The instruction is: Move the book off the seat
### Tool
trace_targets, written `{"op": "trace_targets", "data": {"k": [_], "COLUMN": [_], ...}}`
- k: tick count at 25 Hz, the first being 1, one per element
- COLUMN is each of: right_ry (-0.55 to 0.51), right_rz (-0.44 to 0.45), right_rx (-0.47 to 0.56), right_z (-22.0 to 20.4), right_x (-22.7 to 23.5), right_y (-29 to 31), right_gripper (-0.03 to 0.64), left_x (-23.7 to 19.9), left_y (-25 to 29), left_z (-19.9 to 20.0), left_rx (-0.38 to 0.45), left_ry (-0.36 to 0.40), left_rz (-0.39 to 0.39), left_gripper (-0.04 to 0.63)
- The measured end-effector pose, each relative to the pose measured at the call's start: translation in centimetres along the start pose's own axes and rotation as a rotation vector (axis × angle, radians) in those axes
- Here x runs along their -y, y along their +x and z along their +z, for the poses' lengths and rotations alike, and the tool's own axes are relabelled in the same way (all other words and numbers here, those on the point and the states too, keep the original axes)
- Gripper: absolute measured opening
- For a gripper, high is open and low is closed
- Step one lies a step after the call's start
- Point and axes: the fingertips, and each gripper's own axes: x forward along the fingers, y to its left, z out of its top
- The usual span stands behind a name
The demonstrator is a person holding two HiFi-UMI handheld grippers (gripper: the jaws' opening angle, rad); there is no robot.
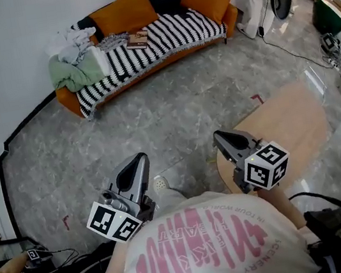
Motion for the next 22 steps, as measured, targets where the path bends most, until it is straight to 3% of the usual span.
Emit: {"op": "trace_targets", "data": {"k": [6, 15, 22], "right_ry": [0.020, 0.036, 0.027], "right_rz": [-0.024, -0.057, -0.059], "right_rx": [0.023, 0.038, 0.043], "right_z": [2.2, 3.9, 5.0], "right_x": [0.0, -1.4, -1.7], "right_y": [3.3, 11.8, 17.2], "right_gripper": [0.010, 0.011, 0.011], "left_x": [-3.7, -11.7, -18.3], "left_y": [1.3, 2.4, 2.3], "left_z": [1.9, 3.9, 3.9], "left_rx": [-0.035, -0.084, -0.115], "left_ry": [0.013, 0.041, -0.008], "left_rz": [-0.009, -0.094, -0.060], "left_gripper": [0.008, 0.008, 0.008]}}
